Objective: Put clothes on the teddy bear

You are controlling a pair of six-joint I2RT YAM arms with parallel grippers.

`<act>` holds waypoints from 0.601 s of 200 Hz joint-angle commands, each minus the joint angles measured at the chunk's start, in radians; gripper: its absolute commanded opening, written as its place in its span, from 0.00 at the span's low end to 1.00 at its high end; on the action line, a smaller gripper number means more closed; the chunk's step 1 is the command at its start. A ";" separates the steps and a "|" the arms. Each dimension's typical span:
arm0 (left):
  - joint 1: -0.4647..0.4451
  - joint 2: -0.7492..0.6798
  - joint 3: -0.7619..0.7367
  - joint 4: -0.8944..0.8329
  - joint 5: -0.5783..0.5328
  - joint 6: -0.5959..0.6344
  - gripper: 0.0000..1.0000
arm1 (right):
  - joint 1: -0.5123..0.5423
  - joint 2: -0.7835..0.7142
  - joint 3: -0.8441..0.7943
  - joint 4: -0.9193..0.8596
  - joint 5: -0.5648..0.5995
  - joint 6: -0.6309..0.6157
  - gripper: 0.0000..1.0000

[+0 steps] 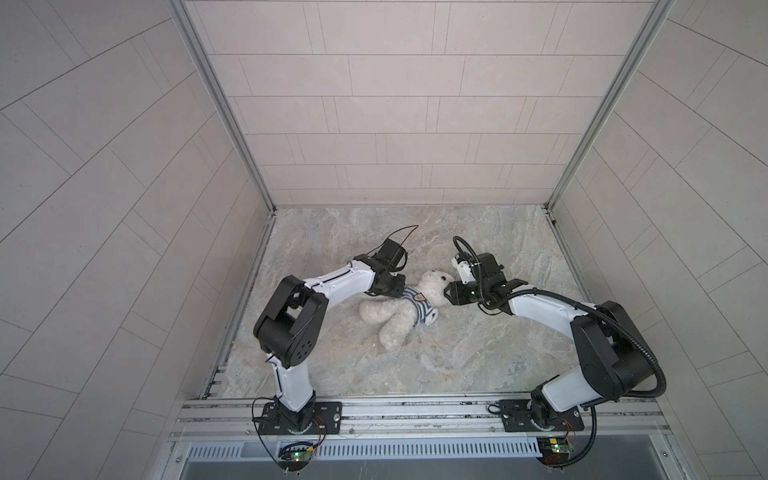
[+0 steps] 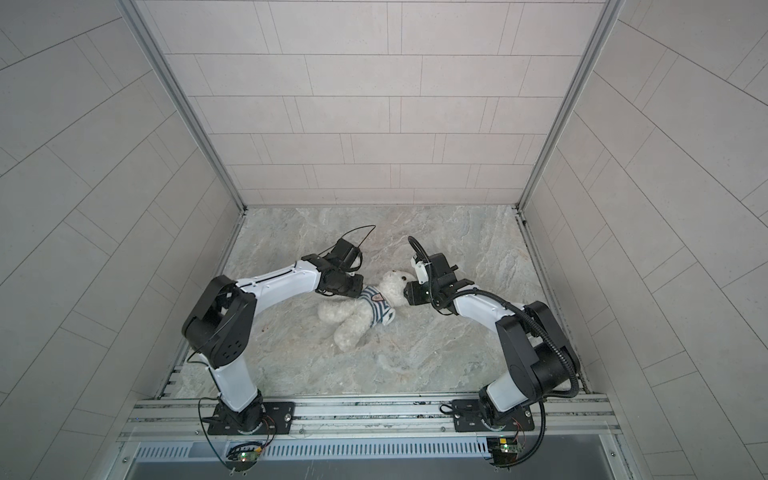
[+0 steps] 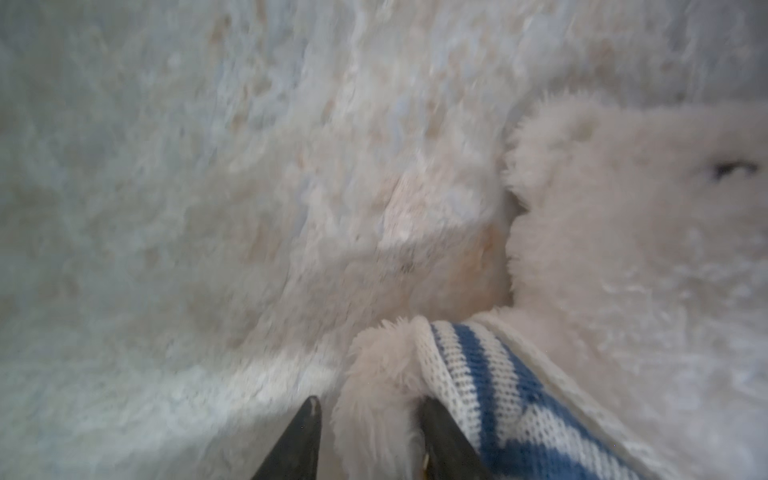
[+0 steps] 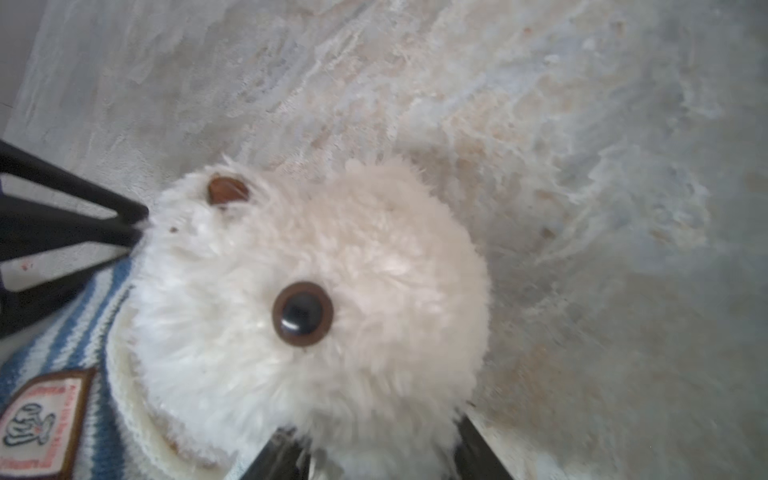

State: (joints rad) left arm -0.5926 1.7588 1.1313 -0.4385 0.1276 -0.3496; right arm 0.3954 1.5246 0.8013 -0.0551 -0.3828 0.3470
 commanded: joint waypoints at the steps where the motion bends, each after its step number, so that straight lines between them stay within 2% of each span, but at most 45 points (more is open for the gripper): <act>1: -0.013 -0.092 -0.115 0.022 -0.012 -0.041 0.45 | 0.013 0.003 0.009 0.005 -0.027 -0.010 0.51; 12: 0.001 -0.134 -0.149 0.023 -0.010 -0.049 0.47 | 0.011 -0.004 0.003 0.000 -0.020 -0.011 0.52; 30: 0.023 -0.209 -0.172 0.004 -0.007 -0.046 0.59 | 0.008 -0.041 -0.013 -0.022 0.000 -0.012 0.55; 52: 0.021 -0.294 -0.139 -0.069 0.015 0.000 0.68 | 0.000 -0.114 -0.060 -0.037 0.020 -0.003 0.57; 71: -0.014 -0.364 -0.094 -0.154 -0.003 0.025 0.71 | -0.001 -0.177 -0.101 -0.051 0.024 0.011 0.57; 96: -0.124 -0.414 -0.036 -0.247 -0.043 0.005 0.70 | 0.000 -0.285 -0.162 -0.061 0.020 0.049 0.57; 120: -0.244 -0.422 -0.006 -0.243 -0.033 -0.100 0.59 | 0.009 -0.401 -0.220 -0.099 0.031 0.067 0.58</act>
State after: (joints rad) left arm -0.7429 1.3453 1.0904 -0.6083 0.1028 -0.3737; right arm 0.3969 1.2198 0.6281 -0.1020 -0.3729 0.3786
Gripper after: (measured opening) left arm 0.637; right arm 0.575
